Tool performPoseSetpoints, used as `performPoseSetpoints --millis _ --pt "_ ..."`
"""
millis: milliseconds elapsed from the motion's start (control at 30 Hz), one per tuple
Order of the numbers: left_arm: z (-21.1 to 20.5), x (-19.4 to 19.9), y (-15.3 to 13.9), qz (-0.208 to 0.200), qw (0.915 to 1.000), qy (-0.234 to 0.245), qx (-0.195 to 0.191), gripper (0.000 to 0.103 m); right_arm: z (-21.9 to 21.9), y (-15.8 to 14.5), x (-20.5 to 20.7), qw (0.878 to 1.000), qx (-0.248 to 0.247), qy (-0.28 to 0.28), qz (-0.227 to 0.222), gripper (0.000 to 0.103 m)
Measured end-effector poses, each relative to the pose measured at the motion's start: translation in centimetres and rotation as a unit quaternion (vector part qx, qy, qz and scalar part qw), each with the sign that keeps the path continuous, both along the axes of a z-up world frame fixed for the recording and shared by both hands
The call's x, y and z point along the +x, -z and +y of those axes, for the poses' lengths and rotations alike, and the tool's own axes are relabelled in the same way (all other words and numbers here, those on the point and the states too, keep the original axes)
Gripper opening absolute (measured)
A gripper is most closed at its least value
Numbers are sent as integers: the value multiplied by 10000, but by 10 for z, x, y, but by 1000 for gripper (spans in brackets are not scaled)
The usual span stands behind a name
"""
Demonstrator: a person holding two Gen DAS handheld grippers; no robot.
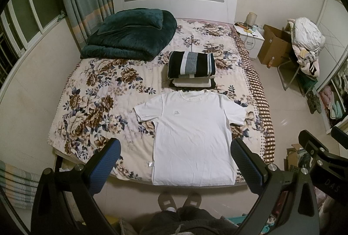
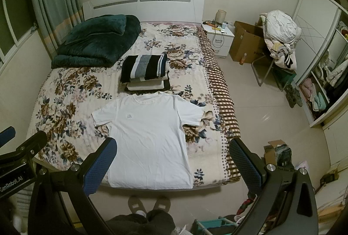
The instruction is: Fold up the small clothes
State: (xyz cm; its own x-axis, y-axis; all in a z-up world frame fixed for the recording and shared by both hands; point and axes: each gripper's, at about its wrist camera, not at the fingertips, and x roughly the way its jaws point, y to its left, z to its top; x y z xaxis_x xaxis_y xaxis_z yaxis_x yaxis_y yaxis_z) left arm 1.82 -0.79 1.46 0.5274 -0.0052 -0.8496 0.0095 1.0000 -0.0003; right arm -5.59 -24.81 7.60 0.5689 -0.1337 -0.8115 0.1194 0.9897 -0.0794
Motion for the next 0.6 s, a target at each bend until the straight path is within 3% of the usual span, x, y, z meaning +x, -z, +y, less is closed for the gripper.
performPoseSetpoints --millis 167,267,433,500,600 --pt "1 -3 2 -7 10000 1 -2 103 -1 3 0 10000 7 -2 -1 103" --pt "-17 29 -2 56 10000 33 -25 103 -3 10 -1 10000 13 5 -2 103" --pt "-26 64 -4 -28 10000 -12 83 103 11 -12 25 9998 117 141 90 103" --pt "-6 65 15 -217 9993 -65 291 103 10 -7 34 9994 153 278 114 103" --pt "-2 87 47 -402 9978 -111 513 103 15 25 73 9977 333 563 178 103"
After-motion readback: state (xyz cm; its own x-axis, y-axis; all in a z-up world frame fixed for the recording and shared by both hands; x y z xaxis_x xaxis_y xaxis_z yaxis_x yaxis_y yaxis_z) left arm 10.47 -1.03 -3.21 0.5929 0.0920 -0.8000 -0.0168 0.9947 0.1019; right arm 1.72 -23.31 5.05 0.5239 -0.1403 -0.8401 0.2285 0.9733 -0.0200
